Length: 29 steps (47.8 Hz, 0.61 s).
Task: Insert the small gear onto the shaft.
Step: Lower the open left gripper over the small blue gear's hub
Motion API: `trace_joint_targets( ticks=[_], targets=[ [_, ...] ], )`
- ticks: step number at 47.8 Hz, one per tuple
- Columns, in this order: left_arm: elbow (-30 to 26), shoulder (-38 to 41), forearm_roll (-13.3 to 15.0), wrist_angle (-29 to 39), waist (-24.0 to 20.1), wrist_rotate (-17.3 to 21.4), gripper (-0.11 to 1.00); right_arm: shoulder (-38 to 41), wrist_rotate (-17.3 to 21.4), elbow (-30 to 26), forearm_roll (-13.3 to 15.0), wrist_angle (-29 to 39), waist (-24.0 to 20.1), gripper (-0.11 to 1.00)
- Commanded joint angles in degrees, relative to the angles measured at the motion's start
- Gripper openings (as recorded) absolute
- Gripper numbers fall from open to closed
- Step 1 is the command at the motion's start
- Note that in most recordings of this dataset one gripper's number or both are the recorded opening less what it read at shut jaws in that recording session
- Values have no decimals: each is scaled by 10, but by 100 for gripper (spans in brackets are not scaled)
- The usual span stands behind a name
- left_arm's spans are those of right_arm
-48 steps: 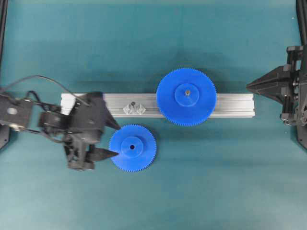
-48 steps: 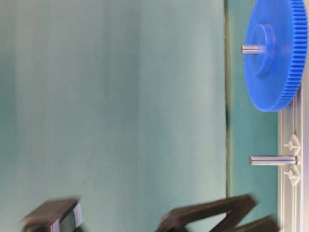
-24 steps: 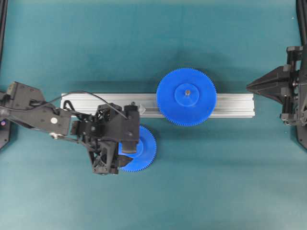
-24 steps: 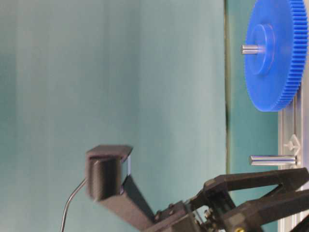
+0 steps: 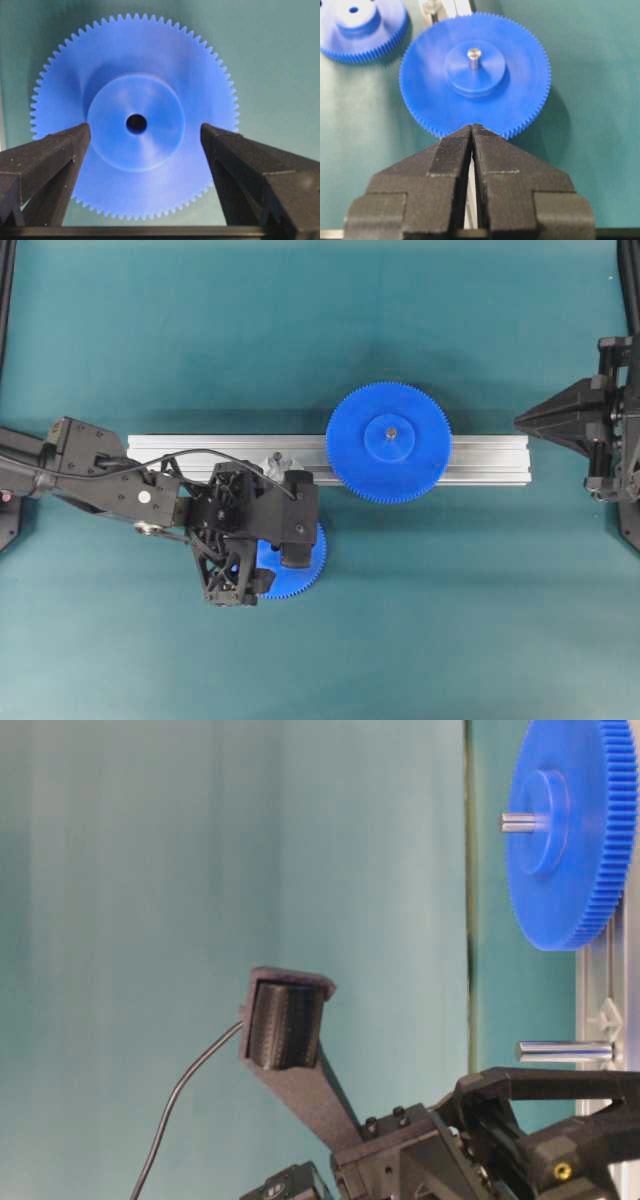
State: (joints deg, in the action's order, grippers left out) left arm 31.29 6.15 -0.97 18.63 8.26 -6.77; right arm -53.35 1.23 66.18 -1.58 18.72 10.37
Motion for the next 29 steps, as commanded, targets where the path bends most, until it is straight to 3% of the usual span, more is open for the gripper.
trace_joint_targets(
  ticks=[1,29],
  targets=[
    [-15,-7,-1,-1,-2,-1,92,2,4,-4,1,-4,2,11],
    [-18,8,-1,0,-11,-2,92,-15,6,4,0,-5,2,11]
  ],
)
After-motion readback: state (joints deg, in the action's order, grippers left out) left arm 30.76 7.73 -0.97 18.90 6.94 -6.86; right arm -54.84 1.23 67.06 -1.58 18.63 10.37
